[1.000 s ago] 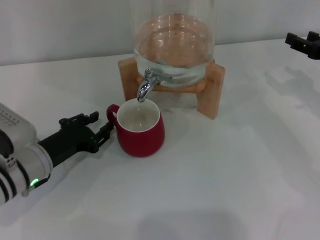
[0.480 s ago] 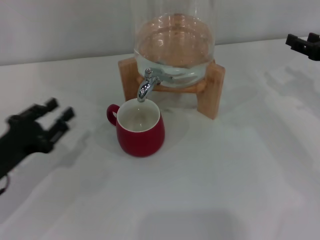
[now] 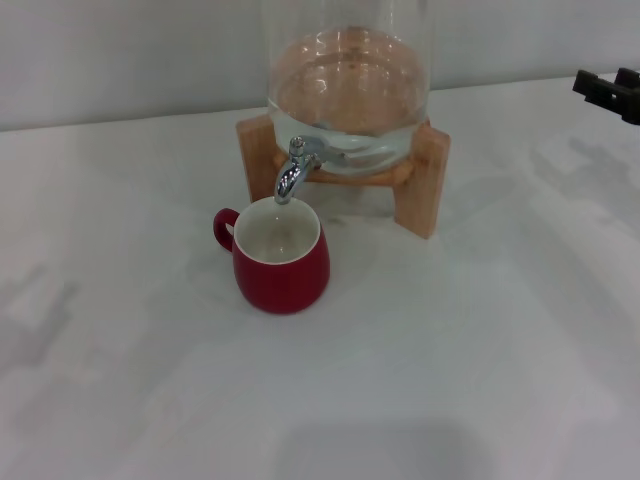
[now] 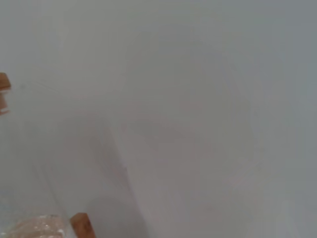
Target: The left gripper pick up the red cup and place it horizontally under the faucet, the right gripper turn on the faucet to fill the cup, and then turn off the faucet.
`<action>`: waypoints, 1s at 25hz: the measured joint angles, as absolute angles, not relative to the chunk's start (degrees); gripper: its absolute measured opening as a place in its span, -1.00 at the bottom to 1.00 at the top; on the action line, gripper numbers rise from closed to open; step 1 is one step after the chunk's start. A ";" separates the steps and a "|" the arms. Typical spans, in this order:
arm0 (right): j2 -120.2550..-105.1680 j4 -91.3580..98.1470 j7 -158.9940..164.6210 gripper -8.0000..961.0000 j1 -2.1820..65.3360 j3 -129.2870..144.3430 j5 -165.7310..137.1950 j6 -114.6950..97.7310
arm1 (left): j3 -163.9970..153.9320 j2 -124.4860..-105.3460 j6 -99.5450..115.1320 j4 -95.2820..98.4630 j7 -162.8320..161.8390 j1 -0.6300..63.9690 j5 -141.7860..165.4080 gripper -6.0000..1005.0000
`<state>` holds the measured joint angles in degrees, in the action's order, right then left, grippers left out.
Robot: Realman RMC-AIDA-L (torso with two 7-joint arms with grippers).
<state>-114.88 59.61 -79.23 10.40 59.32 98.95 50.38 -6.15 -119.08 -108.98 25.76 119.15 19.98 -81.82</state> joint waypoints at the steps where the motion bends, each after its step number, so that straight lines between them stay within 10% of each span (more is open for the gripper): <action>1: -114.87 59.52 -79.26 0.53 10.35 59.02 98.95 50.97 | -6.22 -119.09 -109.87 26.66 117.88 18.88 -83.02 -0.02; 16: -115.02 70.58 -78.59 0.53 5.40 66.28 97.29 56.09 | -5.91 -119.07 -112.71 27.04 116.75 13.26 -87.83 0.74; 25: -115.34 95.23 -66.52 0.53 -3.71 80.96 88.78 50.07 | -5.83 -119.10 -109.28 27.01 116.25 14.16 -88.04 0.74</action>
<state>-115.34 95.23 -66.52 -3.71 80.96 88.78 50.07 -5.83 -119.10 -109.28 27.01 116.25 14.16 -88.04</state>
